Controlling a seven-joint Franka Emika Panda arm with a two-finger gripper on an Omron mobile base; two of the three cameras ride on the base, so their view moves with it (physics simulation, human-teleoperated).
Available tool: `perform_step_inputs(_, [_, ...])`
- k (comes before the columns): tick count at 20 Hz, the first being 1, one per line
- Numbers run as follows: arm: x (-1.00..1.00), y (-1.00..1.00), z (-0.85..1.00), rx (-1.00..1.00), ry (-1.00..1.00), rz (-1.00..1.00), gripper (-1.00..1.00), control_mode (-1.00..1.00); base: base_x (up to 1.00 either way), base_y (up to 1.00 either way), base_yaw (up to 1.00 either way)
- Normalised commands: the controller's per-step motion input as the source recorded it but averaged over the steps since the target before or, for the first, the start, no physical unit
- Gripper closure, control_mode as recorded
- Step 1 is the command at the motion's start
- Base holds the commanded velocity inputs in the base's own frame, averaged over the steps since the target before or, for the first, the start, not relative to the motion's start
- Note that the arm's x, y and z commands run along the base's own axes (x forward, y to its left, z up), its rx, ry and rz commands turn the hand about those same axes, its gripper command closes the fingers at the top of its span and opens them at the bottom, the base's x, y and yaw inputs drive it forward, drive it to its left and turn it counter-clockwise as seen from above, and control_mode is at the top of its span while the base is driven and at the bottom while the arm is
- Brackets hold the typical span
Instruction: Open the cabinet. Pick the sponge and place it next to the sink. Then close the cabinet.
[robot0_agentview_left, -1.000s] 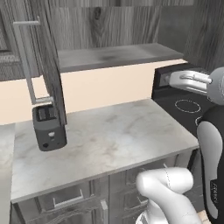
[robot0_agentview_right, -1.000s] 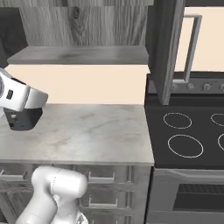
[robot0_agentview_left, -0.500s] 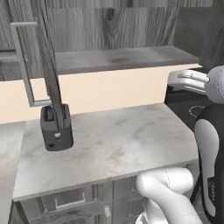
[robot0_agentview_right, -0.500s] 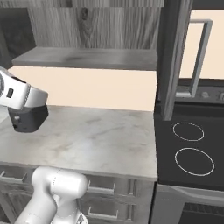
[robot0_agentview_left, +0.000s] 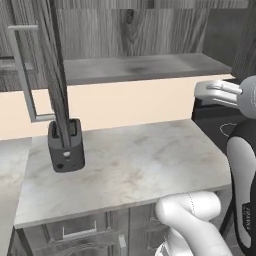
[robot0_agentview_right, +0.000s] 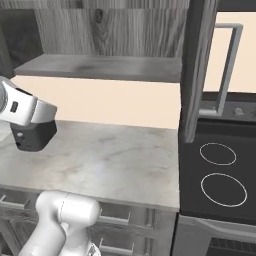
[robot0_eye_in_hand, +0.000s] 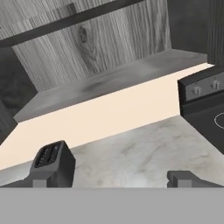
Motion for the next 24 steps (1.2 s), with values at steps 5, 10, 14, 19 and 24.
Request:
perform_step_inputs(5, [0.00,0.00,0.00,0.00,0.00,0.00,-1.00,1.00,0.21,0.03,-0.19])
perform_step_inputs(10, [0.00,0.00,0.00,0.00,0.00,0.00,-1.00,1.00,0.00,0.00,-0.01])
perform_step_inputs(14, [0.00,0.00,0.00,0.00,0.00,0.00,-1.00,1.00,0.00,0.00,0.00])
perform_step_inputs(19, [0.00,0.00,0.00,0.00,0.00,0.00,-1.00,1.00,0.00,0.00,0.00])
perform_step_inputs(24, [0.00,0.00,0.00,0.00,0.00,0.00,-1.00,1.00,0.00,-0.01,0.00])
